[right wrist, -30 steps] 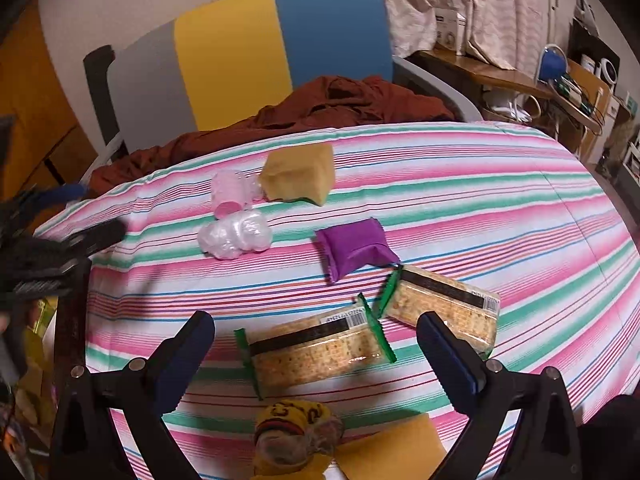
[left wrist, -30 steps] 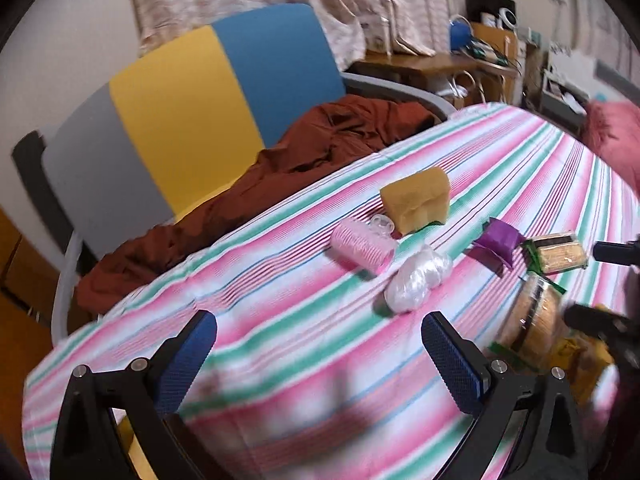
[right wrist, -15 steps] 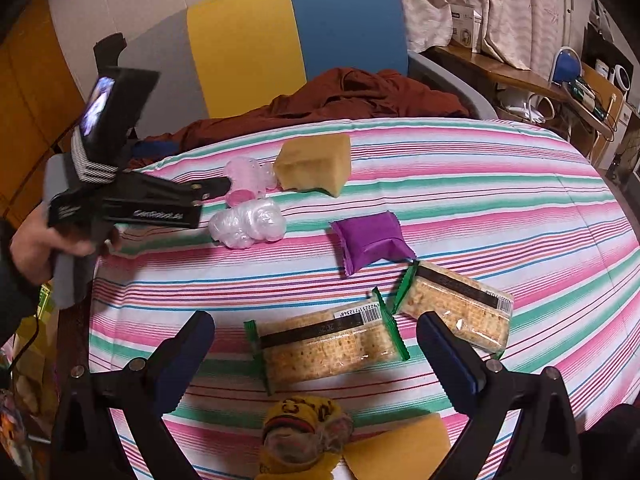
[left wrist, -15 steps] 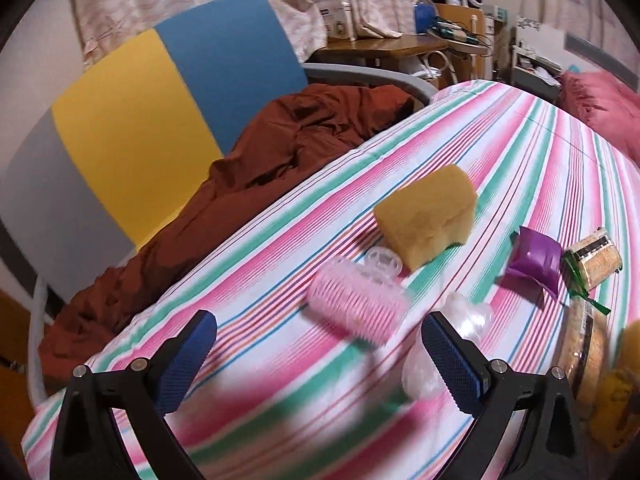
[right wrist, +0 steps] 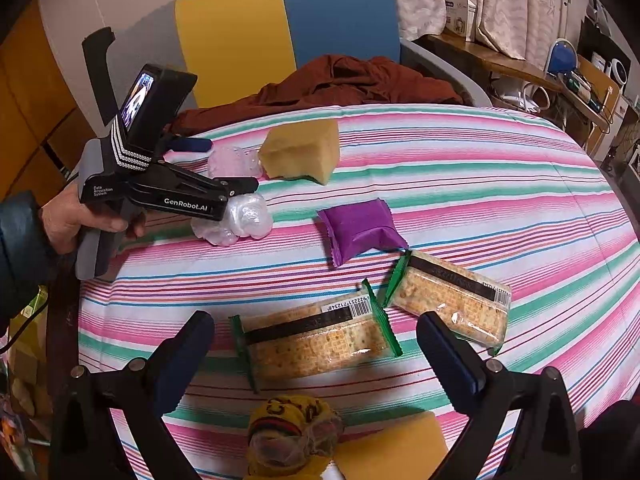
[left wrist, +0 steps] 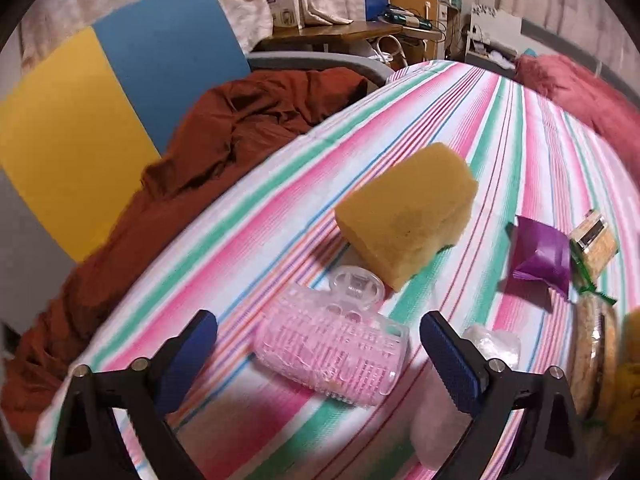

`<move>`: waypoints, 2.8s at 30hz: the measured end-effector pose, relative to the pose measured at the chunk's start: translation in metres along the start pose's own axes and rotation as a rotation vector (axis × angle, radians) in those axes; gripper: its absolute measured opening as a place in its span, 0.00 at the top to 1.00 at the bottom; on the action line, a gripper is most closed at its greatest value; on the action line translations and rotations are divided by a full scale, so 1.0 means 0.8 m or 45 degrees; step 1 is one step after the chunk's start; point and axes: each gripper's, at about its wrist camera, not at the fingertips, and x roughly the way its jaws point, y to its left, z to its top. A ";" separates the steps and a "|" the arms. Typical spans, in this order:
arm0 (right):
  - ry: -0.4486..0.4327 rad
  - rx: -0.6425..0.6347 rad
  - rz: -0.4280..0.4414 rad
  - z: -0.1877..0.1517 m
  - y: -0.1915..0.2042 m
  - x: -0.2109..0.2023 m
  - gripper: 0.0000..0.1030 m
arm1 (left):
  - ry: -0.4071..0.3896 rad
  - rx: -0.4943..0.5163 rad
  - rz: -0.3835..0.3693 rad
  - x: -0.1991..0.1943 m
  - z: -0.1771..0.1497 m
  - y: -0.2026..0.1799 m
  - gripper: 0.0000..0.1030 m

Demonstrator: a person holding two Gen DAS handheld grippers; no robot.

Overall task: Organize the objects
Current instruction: 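Grasp the pink hair roller with the left tool, then lift the pink roller with left tool while right tool grasps the white plastic bundle, then release the pink roller into the gold tray with left tool while right tool holds the bundle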

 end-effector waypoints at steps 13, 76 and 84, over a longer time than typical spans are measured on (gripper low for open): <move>0.022 -0.011 -0.035 -0.001 0.000 0.006 0.00 | 0.075 -0.574 0.220 -0.033 -0.065 0.044 0.27; 0.138 -0.494 0.063 -0.062 0.150 0.065 0.35 | -0.352 -1.025 0.662 -0.383 -0.317 -0.074 0.28; 0.121 -0.503 0.064 -0.064 0.153 0.069 0.36 | -0.328 -1.112 0.717 -0.399 -0.372 -0.062 0.28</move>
